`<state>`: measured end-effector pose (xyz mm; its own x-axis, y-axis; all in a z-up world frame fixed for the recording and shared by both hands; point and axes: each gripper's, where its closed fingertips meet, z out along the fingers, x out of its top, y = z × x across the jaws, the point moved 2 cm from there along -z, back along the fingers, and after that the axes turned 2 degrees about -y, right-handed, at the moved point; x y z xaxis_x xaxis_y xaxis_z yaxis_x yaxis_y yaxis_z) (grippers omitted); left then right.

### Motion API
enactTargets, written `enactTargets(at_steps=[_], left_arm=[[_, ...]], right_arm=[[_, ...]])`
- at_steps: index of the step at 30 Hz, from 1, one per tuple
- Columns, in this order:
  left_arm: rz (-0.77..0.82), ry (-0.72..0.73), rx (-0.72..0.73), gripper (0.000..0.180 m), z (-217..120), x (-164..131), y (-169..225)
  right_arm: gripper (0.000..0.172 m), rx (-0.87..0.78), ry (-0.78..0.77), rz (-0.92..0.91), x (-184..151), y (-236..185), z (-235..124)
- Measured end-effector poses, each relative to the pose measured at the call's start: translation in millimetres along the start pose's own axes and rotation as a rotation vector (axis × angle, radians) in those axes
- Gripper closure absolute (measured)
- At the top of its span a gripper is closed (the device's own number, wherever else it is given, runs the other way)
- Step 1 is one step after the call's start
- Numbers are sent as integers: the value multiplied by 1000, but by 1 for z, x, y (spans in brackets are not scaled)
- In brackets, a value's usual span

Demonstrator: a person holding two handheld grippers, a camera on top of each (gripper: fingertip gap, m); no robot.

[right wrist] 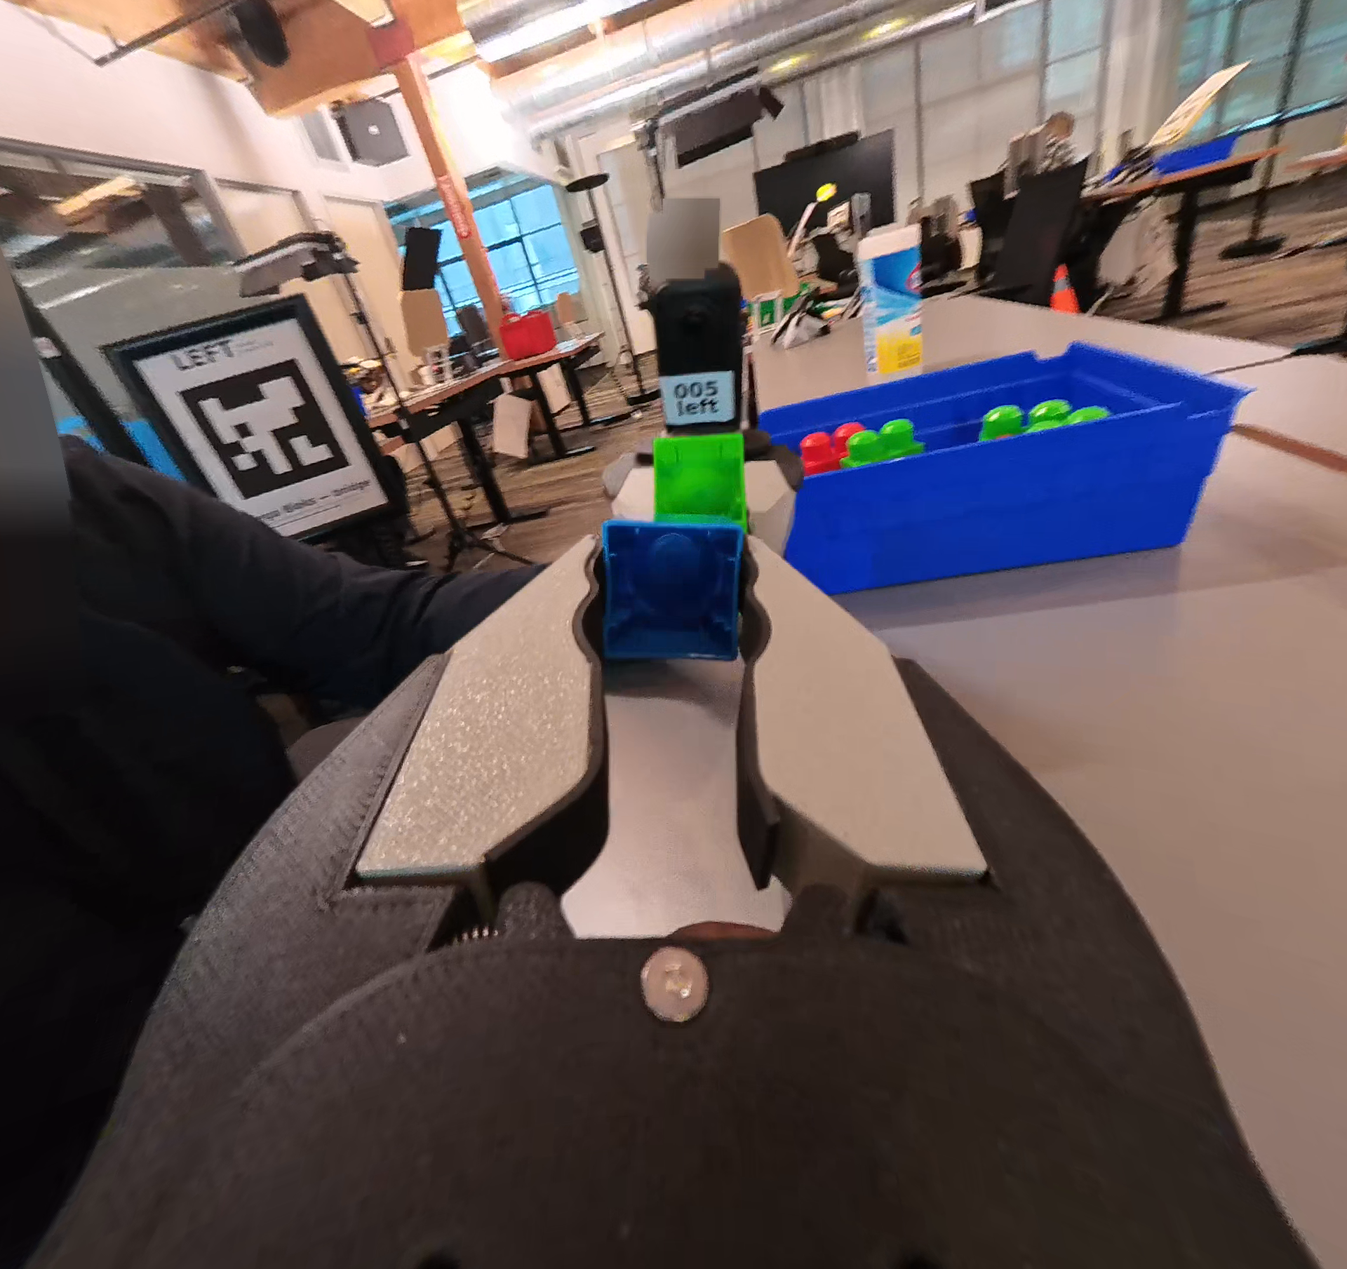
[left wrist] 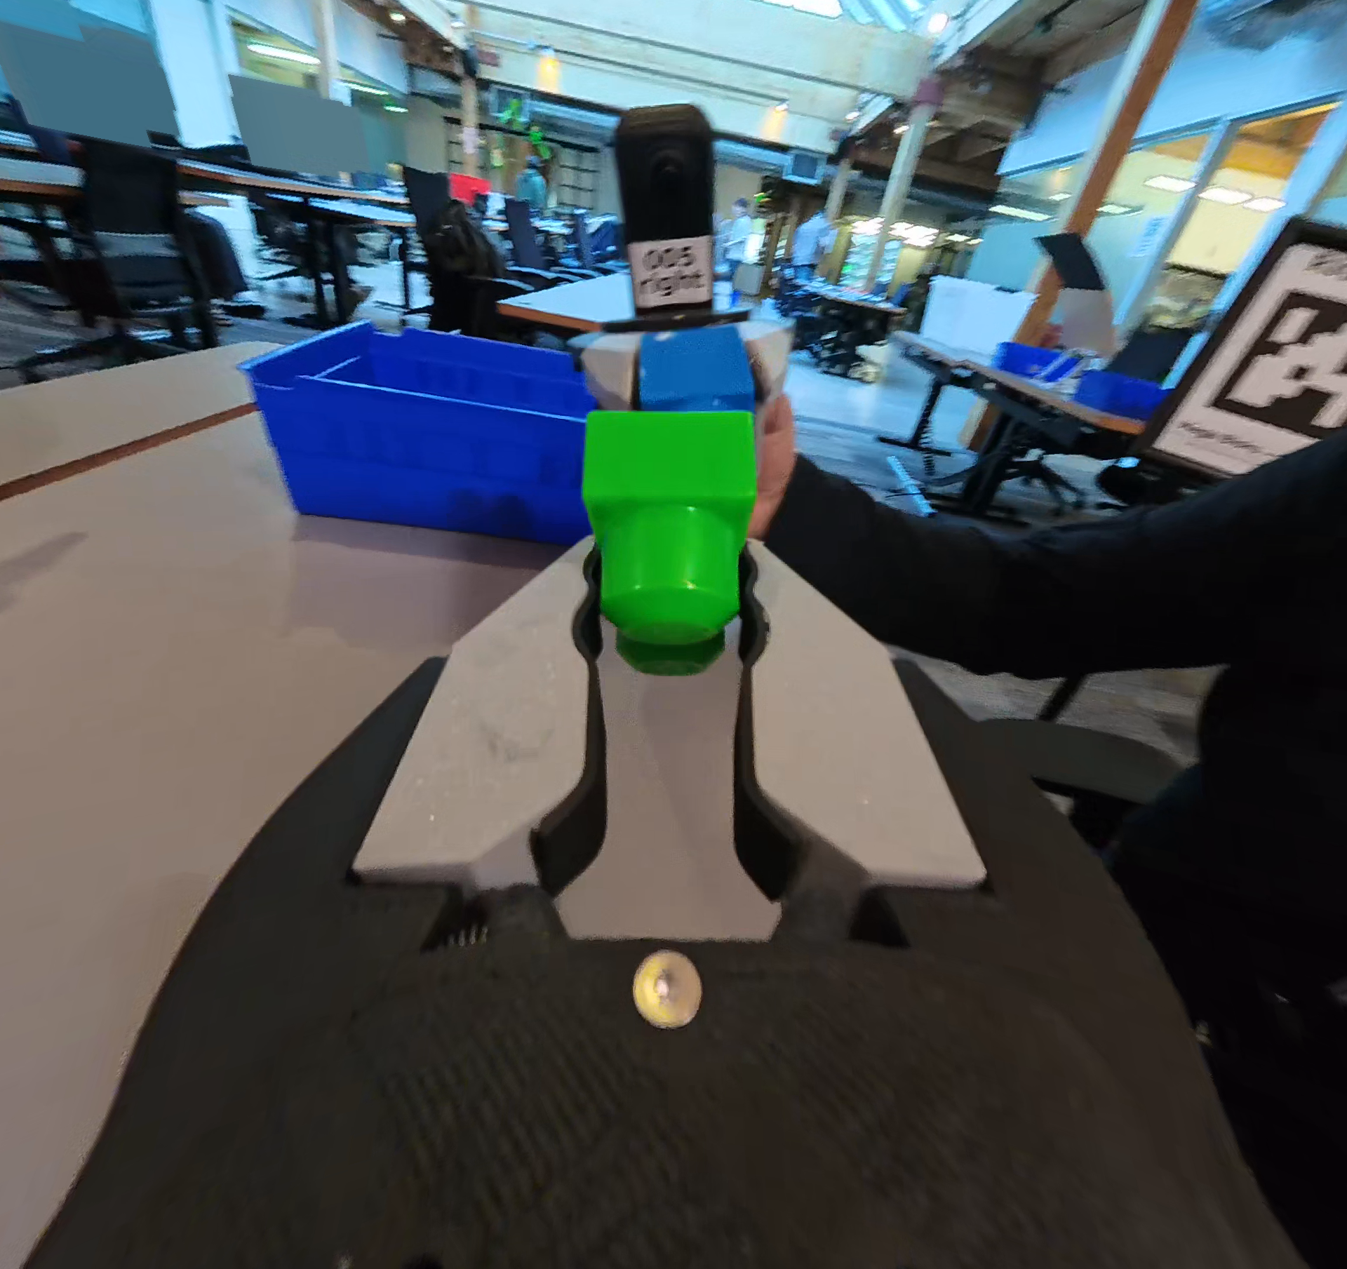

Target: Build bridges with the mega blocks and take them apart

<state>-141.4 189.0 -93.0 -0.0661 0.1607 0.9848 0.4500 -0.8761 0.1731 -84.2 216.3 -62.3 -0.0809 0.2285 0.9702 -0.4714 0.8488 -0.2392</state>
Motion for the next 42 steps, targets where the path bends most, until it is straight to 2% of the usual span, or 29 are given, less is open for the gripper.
enactTargets(at_steps=[4,7,10,11,13,20,24,27,29,33,38,40,42], left_arm=[[-6,-43,64,147,5,-8,-10],[-35,-67,78,147,7,-14,-15],[-57,-71,81,147,8,-17,-18],[-61,-68,83,147,9,-17,-19],[-72,-68,82,147,9,-18,-20],[-81,-78,78,147,12,-21,-20],[-90,-76,82,147,11,-22,-22],[-98,-69,83,147,10,-21,-23],[-107,-70,78,147,11,-22,-23],[-95,-76,69,147,13,-21,-20],[-106,-63,73,147,11,-21,-22],[-128,-57,67,147,10,-21,-23],[-131,-59,67,147,10,-22,-24]], right_arm=[[140,-203,90,-129,22,13,-18],[141,-569,108,-297,42,33,-53],[140,-1041,88,-441,61,51,-116],[140,-1149,72,-462,64,53,-136],[140,-1252,47,-415,63,59,-164],[140,-1289,303,-355,84,37,-220],[140,-1493,193,-291,72,45,-263],[140,-1496,59,-92,38,75,-276],[140,-1498,33,-61,27,90,-272],[140,-1504,85,-134,29,100,-246],[140,-1363,135,-190,42,111,-188],[140,-1391,92,-197,42,123,-184],[140,-1447,56,-206,44,126,-196]])
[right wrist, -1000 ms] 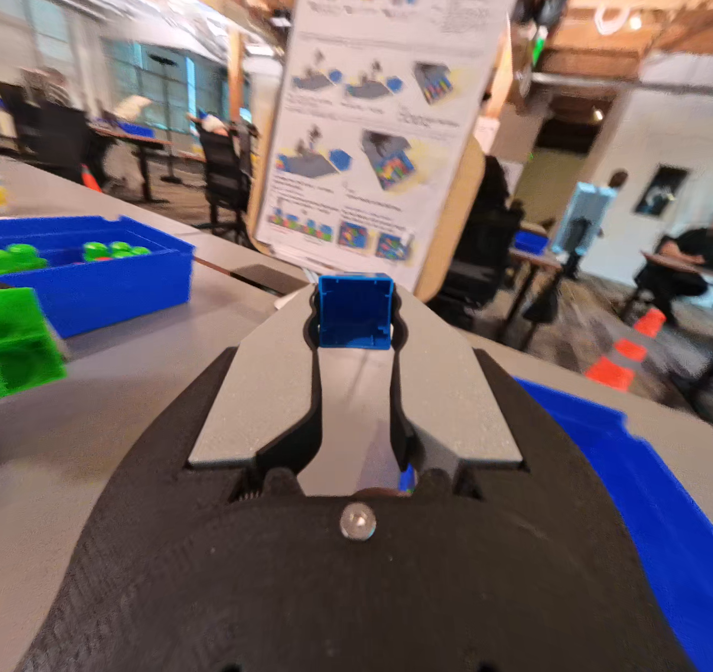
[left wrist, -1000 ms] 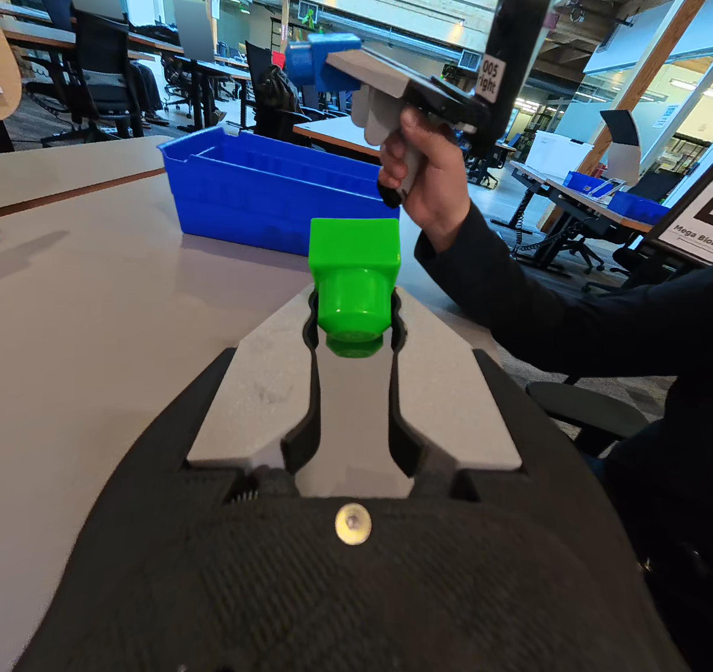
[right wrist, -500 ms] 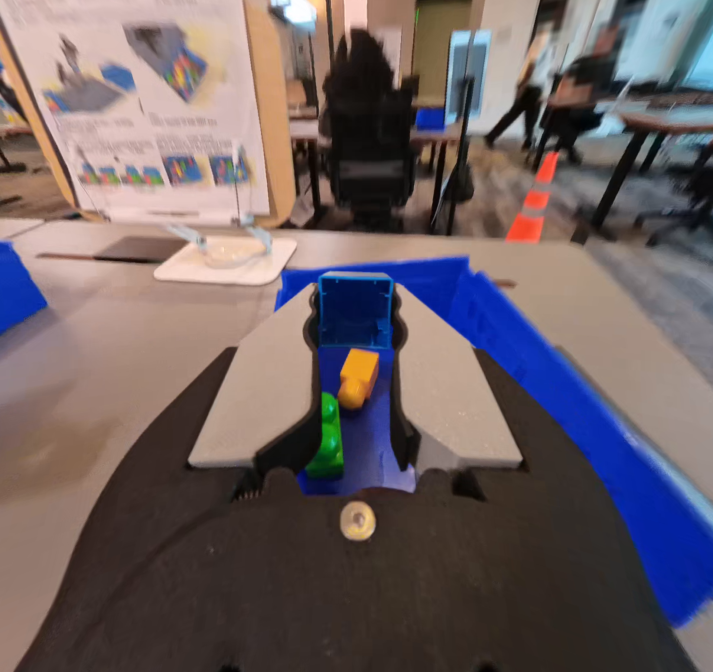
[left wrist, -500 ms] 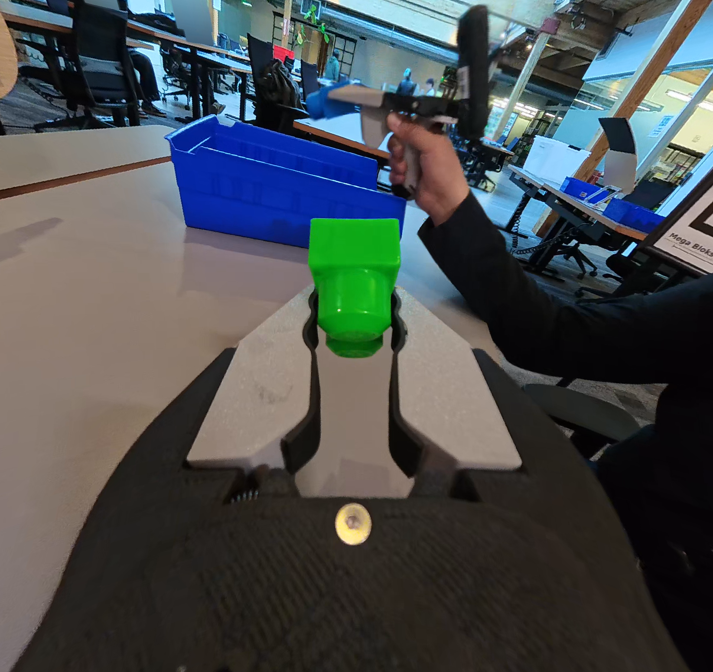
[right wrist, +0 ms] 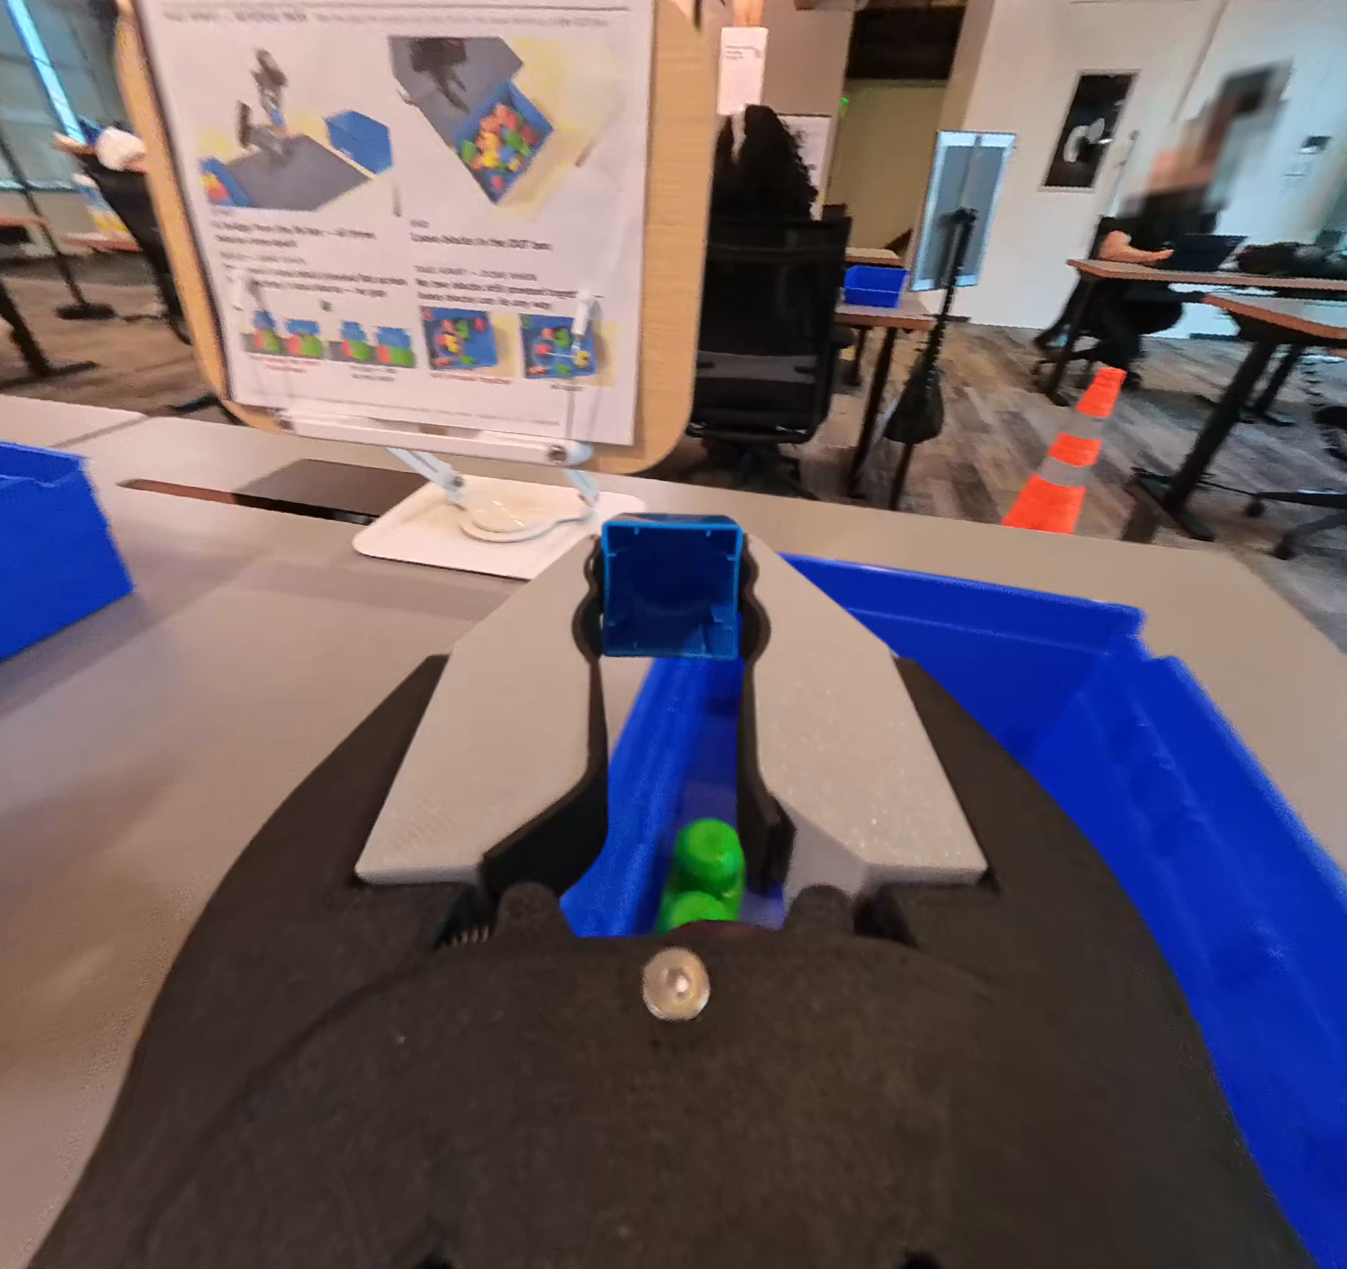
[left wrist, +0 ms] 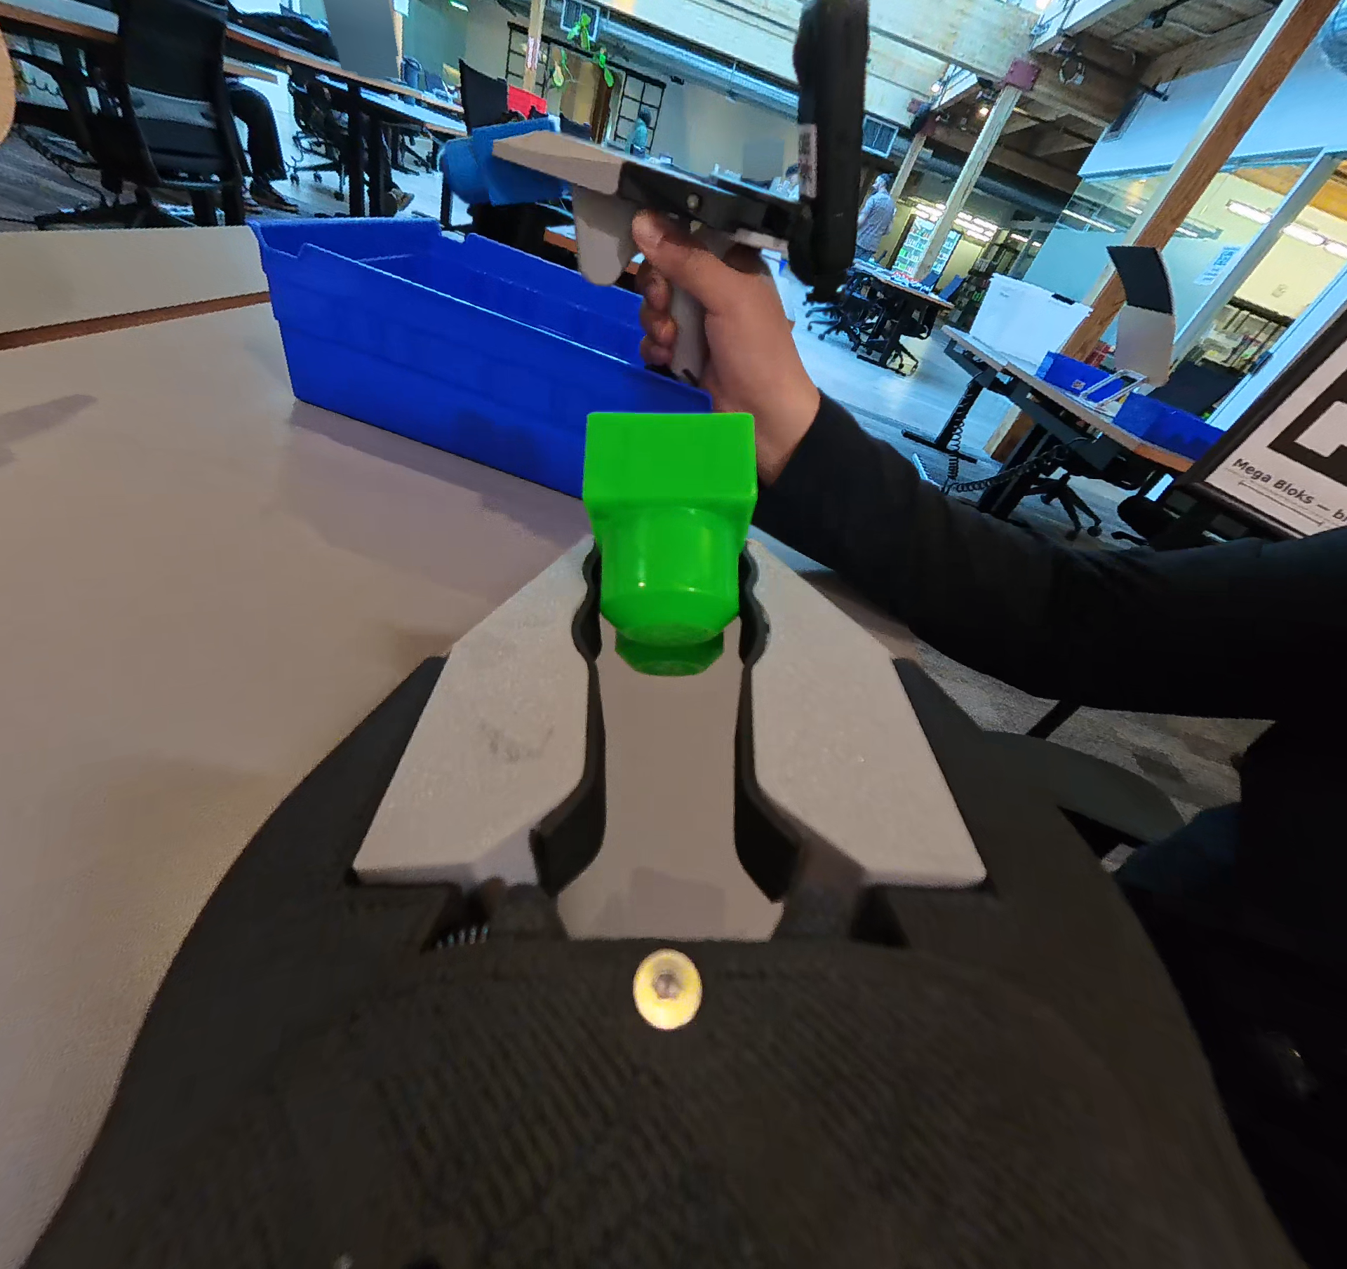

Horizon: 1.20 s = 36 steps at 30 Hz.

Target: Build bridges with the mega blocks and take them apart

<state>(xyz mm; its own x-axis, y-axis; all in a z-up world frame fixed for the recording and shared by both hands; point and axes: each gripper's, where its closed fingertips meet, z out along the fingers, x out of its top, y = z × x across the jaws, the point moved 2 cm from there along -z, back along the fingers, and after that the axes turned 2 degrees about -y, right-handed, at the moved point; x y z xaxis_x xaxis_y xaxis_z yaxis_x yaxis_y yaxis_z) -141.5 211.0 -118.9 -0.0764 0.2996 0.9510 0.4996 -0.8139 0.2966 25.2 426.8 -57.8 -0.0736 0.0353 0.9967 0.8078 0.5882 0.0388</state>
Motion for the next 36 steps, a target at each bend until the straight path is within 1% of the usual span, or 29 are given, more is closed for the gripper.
enactTargets(at_steps=[2,4,6,8,9,10,12,13,14,16,18,20,22,24,25,26,27,30,33,34,36], left_arm=[[2,-5,-1,147,0,-1,0],[6,-7,-7,147,1,0,2],[14,-16,-11,147,3,-1,4],[25,-31,-6,147,5,-4,4],[31,-40,-1,147,6,-5,4],[39,-47,5,147,7,-6,4],[58,-56,9,147,8,-7,5],[64,-60,4,147,8,-8,6],[70,-62,-1,147,8,-8,7],[80,-76,-25,147,10,-11,11],[86,-101,-60,147,12,-15,16],[105,-129,-102,146,16,-20,24],[150,-149,-129,147,19,-24,33],[192,-166,-164,147,21,-28,42],[203,-173,-187,147,22,-29,46],[210,-177,-206,147,23,-31,50],[209,-187,-238,147,23,-33,55],[211,-172,-308,147,22,-32,67],[204,-178,-309,147,22,-32,67],[205,-185,-306,147,22,-33,67],[200,-188,-297,147,23,-34,65]], right_arm=[[140,-66,-64,-37,-7,21,-3],[140,-104,-159,-52,-25,40,-4],[139,-68,-307,-33,-53,46,0],[137,-51,-411,-38,-74,49,2],[127,-68,-435,-51,-77,52,3],[118,-91,-420,-65,-71,54,1],[118,-77,-290,-91,-45,46,-5],[119,-37,-211,-105,-29,35,-10],[123,36,-133,-124,-14,20,-16],[133,261,24,-161,14,-24,-37],[152,537,142,-191,30,-72,-65],[154,797,193,-191,36,-112,-94],[151,978,198,-219,34,-140,-116],[152,1152,193,-236,28,-168,-136],[151,1213,180,-249,23,-180,-142],[150,1237,167,-274,18,-191,-143],[151,1219,161,-313,12,-200,-140],[150,1184,84,-505,-17,-221,-135],[149,1158,25,-581,-34,-230,-128],[153,1166,20,-577,-35,-233,-128],[168,1196,11,-576,-39,-239,-130]])
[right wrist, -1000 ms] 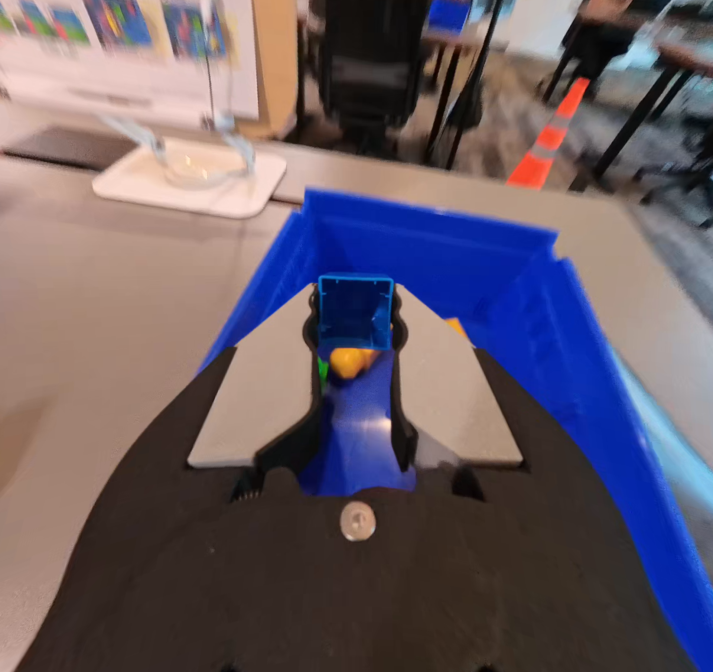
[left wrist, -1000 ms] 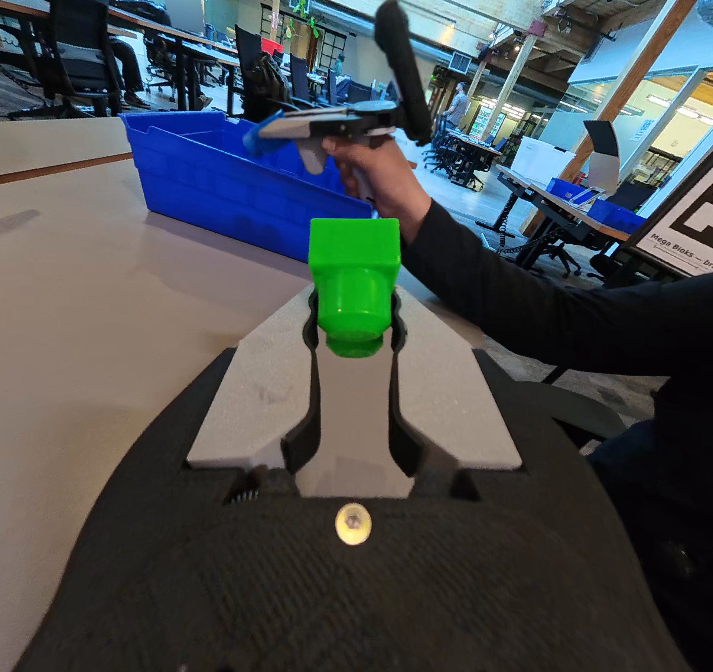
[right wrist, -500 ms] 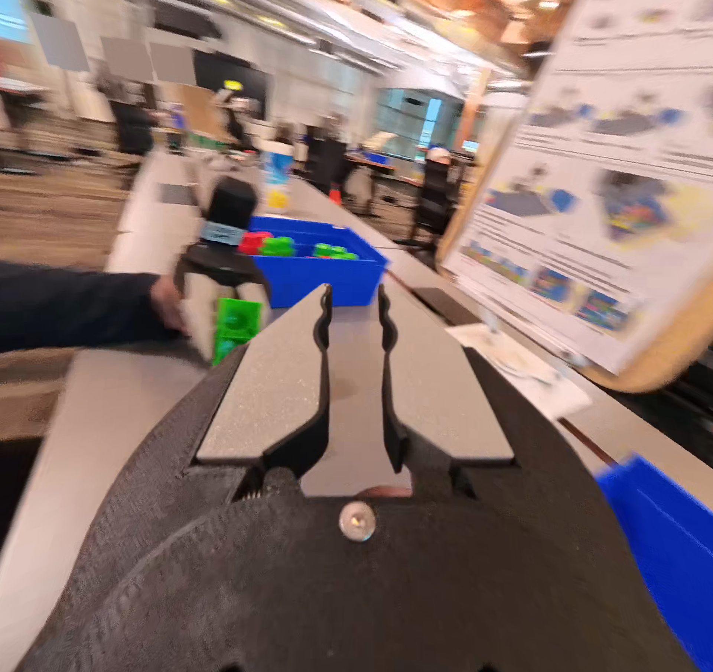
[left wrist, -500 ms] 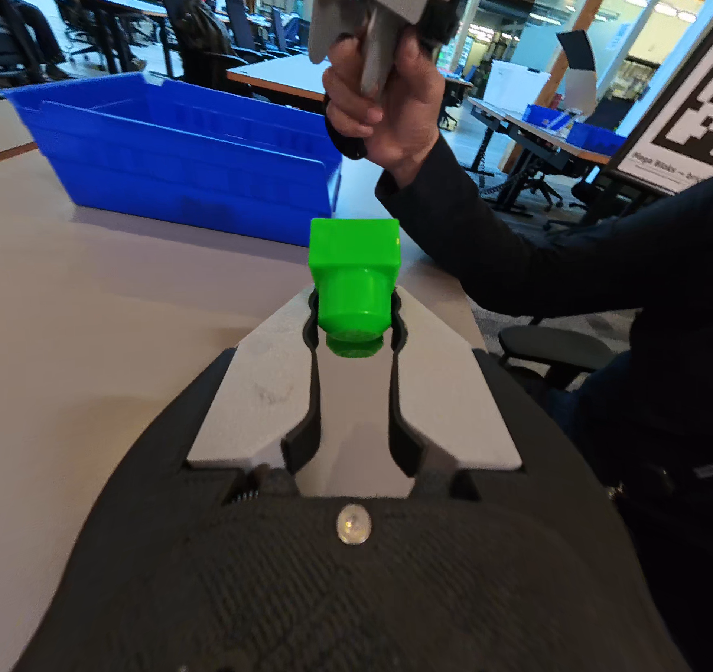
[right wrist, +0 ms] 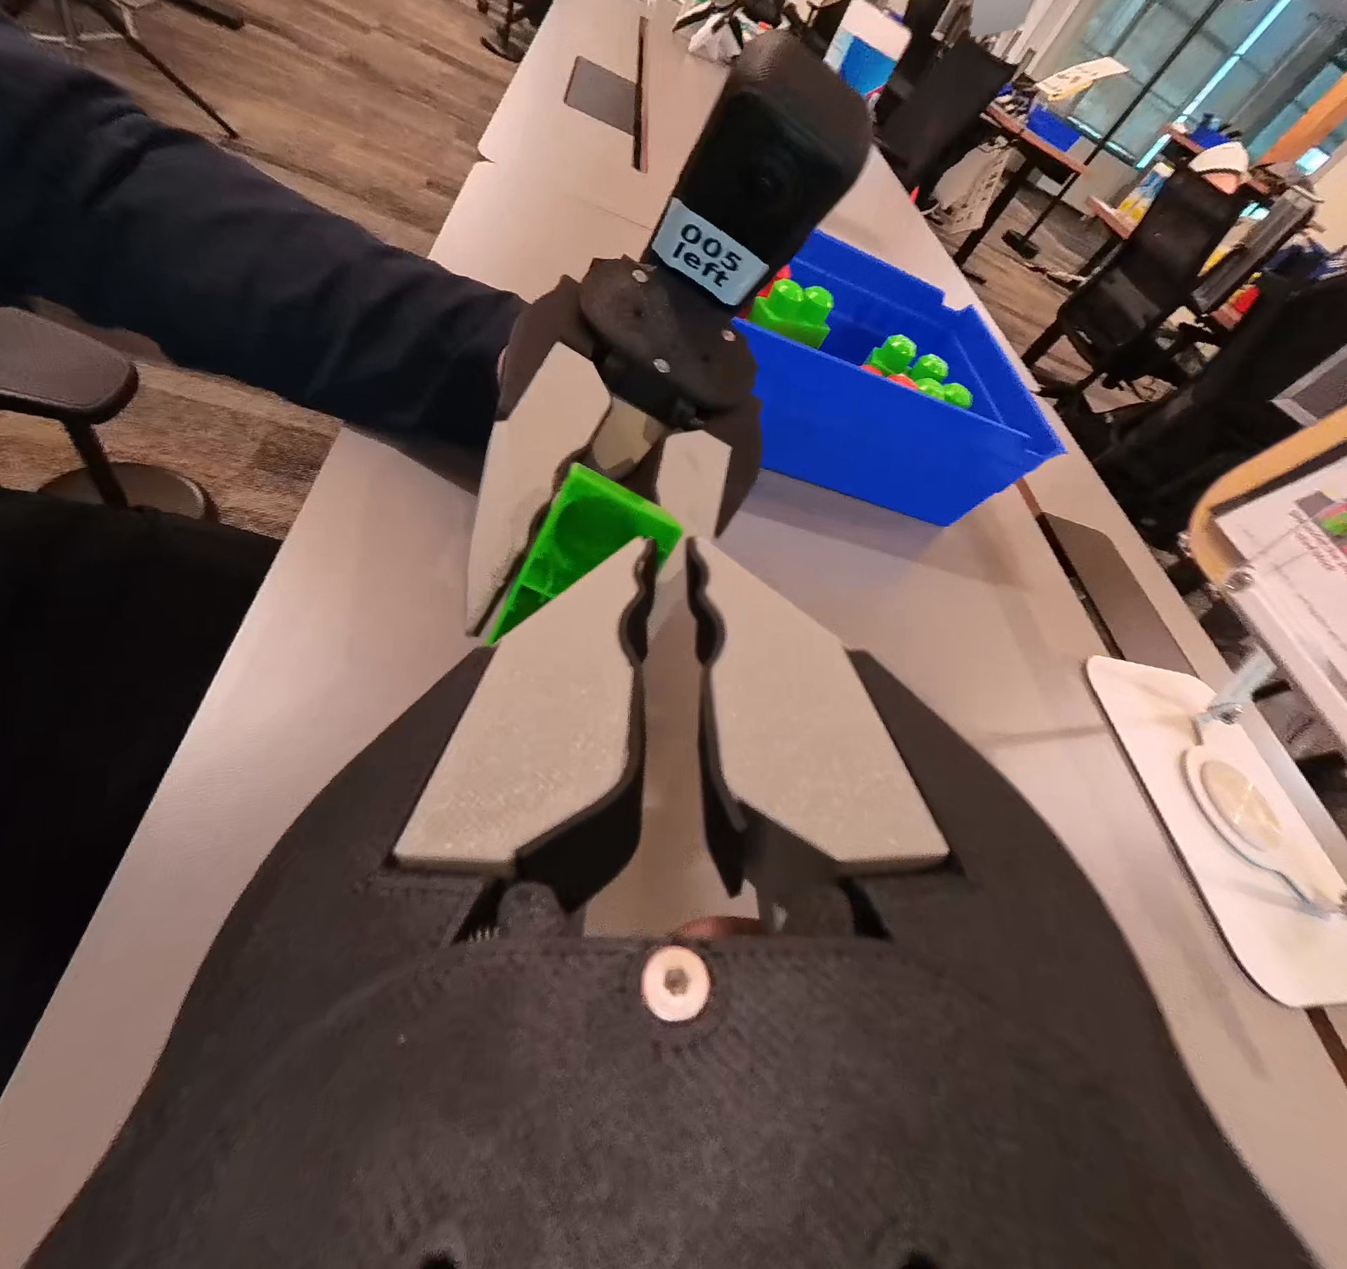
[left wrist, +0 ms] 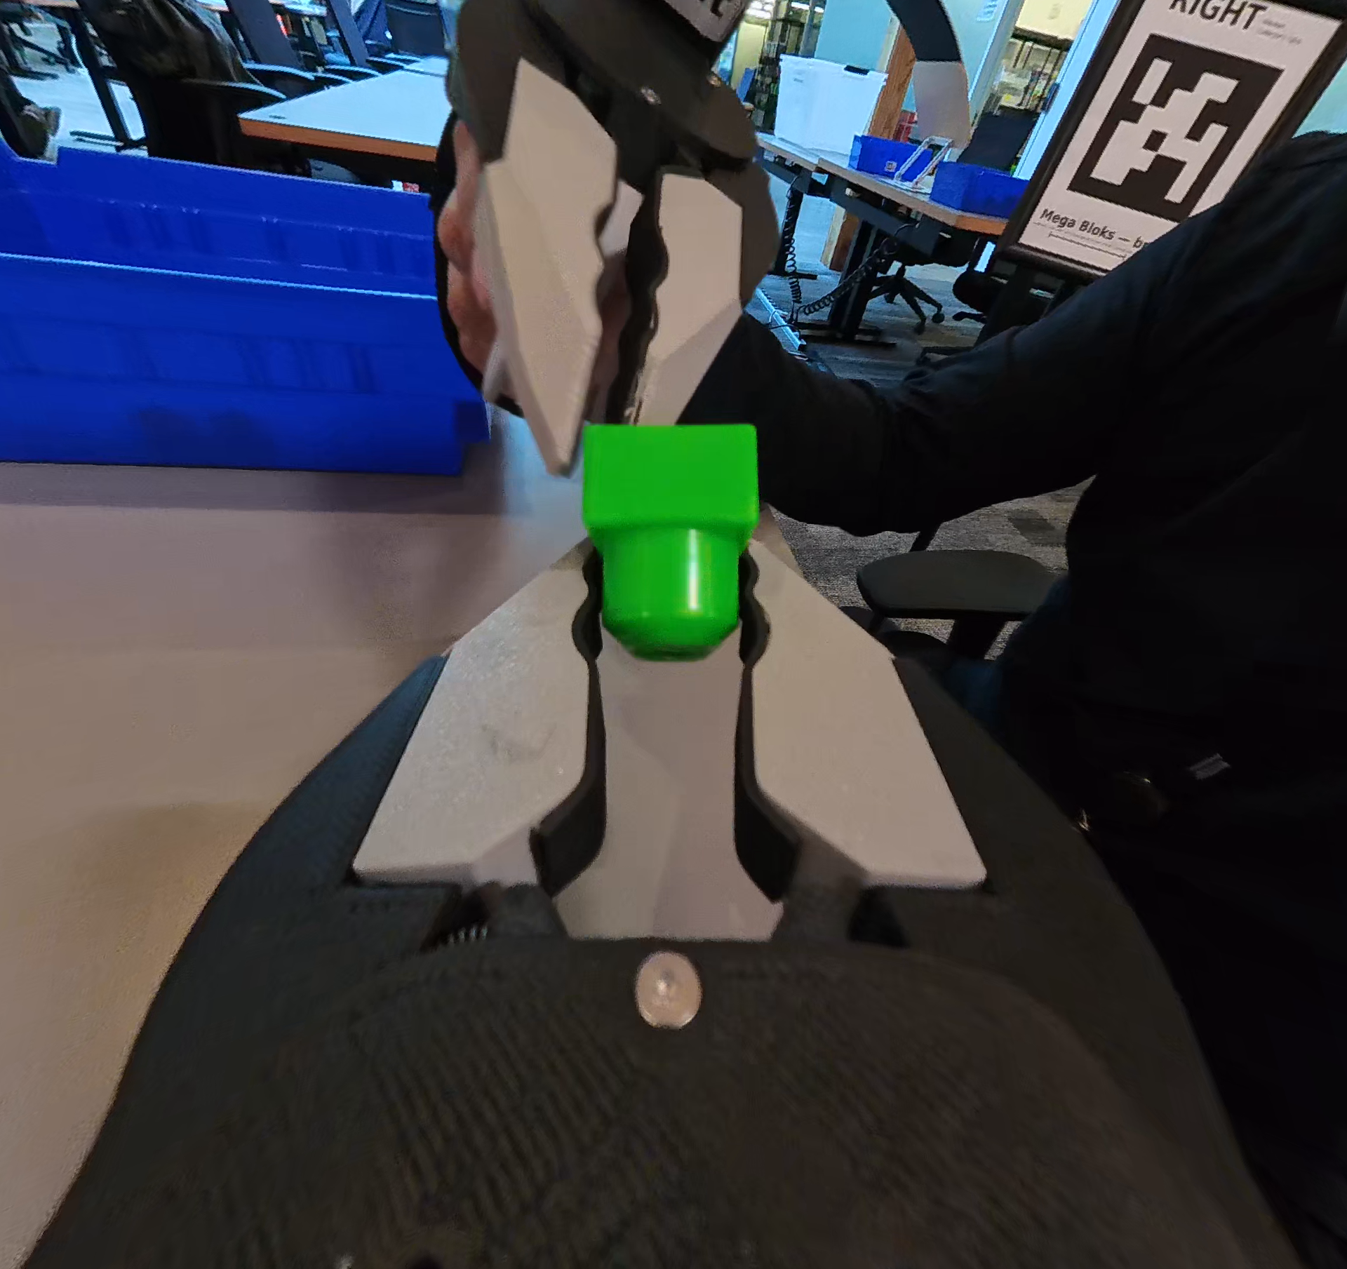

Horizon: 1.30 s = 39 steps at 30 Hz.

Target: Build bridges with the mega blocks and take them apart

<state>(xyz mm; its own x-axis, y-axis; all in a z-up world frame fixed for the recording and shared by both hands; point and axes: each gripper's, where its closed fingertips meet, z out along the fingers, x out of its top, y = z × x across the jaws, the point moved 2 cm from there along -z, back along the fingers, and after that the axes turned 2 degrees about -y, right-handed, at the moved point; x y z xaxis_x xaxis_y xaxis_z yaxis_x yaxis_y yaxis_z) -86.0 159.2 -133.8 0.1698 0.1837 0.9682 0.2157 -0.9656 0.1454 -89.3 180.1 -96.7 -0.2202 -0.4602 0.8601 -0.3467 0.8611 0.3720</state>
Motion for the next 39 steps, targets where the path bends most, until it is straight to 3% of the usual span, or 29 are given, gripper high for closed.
enactTargets(at_steps=[9,19,24,26,28,33,36,39], left_arm=[[-19,-17,39,147,0,-3,-7],[-83,62,93,146,-11,6,-22],[-115,113,146,145,-20,11,-33],[-139,135,166,145,-25,12,-38],[-158,152,185,145,-29,13,-43],[-195,153,198,145,-30,10,-48],[-201,118,199,145,-25,5,-49],[-189,91,205,145,-22,1,-49]], right_arm=[[172,27,-14,90,-6,3,7],[172,0,99,191,4,20,-9],[172,-89,227,227,17,39,-35],[172,-211,295,223,23,55,-59],[172,-433,305,189,22,78,-92],[172,-1055,84,142,-23,127,-188],[172,-1209,-112,367,-80,149,-215],[170,-1163,-297,615,-138,154,-210]])
